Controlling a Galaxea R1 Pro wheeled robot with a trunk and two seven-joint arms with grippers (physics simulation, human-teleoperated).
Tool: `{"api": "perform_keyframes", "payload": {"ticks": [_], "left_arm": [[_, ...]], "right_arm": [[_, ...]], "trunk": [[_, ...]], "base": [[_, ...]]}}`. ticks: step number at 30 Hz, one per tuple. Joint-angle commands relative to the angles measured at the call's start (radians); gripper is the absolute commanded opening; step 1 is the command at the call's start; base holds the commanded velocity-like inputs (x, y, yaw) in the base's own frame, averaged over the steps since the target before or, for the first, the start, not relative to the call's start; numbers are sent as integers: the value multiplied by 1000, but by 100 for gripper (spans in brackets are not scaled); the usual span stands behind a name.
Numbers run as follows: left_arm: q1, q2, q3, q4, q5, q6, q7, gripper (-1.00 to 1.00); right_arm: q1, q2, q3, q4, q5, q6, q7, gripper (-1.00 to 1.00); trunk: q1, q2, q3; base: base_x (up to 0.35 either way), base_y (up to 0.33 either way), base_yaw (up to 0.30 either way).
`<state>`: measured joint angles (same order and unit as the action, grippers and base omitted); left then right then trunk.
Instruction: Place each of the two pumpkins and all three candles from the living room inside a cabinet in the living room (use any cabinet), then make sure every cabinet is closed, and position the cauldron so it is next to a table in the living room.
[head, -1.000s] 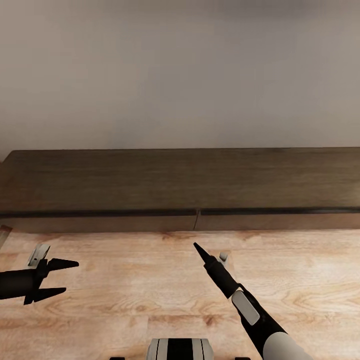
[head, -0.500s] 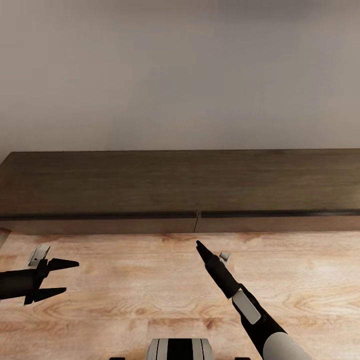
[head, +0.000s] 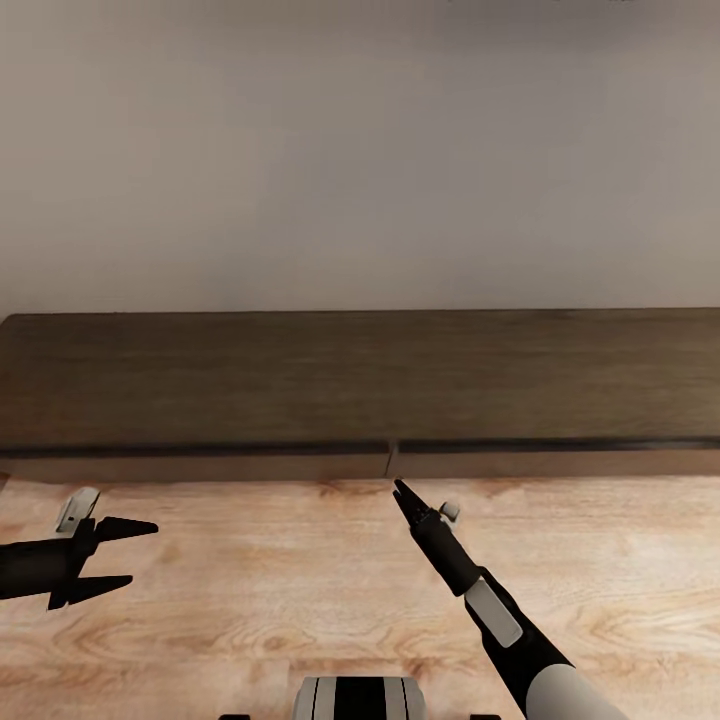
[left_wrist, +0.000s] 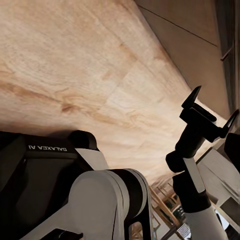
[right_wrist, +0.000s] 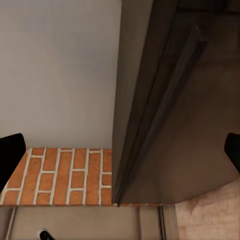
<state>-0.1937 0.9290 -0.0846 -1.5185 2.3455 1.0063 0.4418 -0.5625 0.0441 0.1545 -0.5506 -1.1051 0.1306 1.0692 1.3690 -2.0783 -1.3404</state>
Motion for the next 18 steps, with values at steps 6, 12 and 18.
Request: {"api": "perform_keyframes", "payload": {"ticks": [6, 12, 18], "left_arm": [[-1, 0, -1, 0, 11, 0, 9, 100], [-1, 0, -1, -1, 11, 0, 9, 100], [-1, 1, -1, -1, 11, 0, 9, 100]], "right_arm": [[-1, 0, 2, 2, -13, 11, -2, 100], [0, 1, 2, 4, -13, 11, -4, 100], [0, 4, 3, 4, -12, 10, -6, 100]], "trunk": [[0, 0, -1], [12, -21, -10], [35, -63, -29]], "base": [[106, -64, 0], [10, -6, 0], [0, 0, 0]]}}
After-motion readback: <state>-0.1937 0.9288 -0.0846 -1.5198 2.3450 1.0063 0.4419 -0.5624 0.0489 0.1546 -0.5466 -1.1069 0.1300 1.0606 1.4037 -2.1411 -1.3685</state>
